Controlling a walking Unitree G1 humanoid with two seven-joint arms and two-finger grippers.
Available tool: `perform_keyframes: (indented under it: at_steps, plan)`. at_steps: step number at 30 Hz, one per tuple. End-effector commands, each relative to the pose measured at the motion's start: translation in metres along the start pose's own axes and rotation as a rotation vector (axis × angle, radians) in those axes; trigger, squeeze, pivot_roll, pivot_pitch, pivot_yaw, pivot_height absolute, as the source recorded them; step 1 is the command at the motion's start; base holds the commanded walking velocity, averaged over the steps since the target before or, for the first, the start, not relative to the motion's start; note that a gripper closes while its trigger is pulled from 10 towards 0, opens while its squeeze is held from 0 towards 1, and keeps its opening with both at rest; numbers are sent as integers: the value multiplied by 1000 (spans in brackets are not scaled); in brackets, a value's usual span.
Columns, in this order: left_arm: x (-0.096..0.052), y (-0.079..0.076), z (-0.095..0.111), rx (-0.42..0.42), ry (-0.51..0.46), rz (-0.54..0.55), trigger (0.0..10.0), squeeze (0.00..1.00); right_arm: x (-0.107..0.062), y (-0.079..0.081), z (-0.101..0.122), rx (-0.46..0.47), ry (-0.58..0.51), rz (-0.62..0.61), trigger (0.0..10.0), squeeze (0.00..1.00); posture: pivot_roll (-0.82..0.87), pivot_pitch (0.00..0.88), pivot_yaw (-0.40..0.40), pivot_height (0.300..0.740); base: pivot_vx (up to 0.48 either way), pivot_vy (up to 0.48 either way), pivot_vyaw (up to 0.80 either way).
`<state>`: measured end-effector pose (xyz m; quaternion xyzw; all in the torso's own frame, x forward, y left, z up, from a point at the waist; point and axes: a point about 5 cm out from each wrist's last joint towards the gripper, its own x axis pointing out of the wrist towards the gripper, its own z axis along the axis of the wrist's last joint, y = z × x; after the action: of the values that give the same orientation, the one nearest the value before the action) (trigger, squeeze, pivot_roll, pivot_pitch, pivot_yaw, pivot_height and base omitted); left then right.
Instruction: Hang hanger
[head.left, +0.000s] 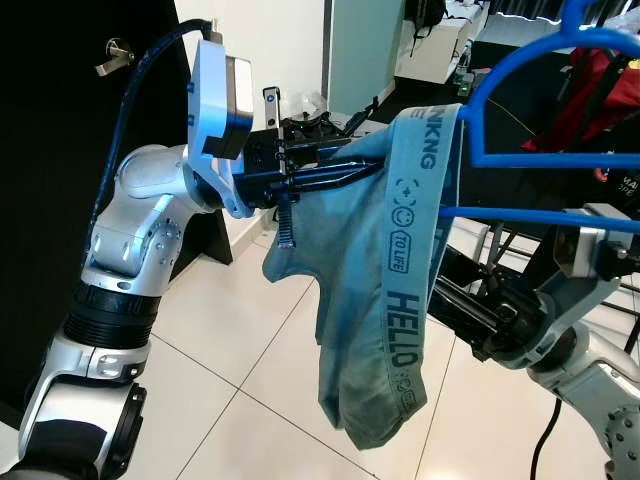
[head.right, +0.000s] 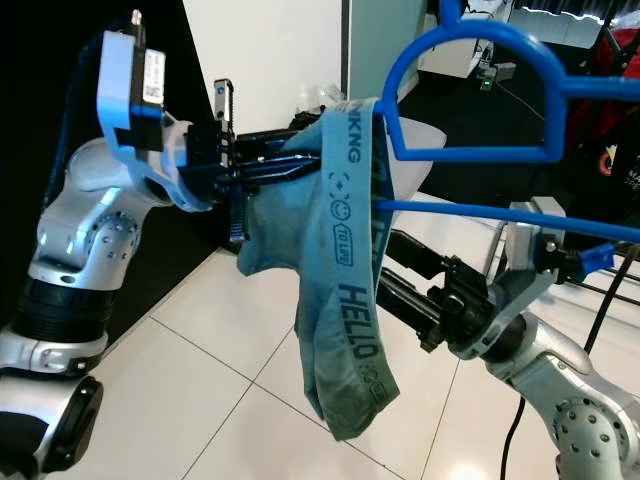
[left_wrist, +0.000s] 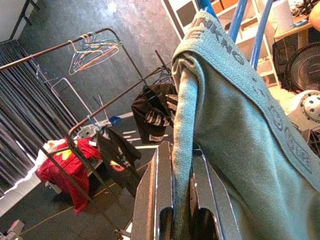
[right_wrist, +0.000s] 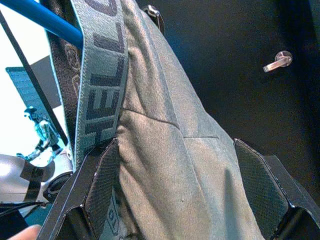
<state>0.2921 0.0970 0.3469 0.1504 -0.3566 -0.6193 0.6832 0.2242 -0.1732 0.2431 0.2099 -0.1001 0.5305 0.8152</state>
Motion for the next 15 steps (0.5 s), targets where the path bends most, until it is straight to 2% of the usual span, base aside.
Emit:
perform_keyframes:
  at_steps: [1,15]
  plan:
    - [0,-2,-2,4,1,7,10000,0,4,6,4,-16,-9,35,10000,0,-49,98,17,740,0,0,0]
    - [-1,-2,-4,6,11,13,10000,0,7,8,12,-22,-56,46,10000,0,-49,99,19,740,0,0,0]
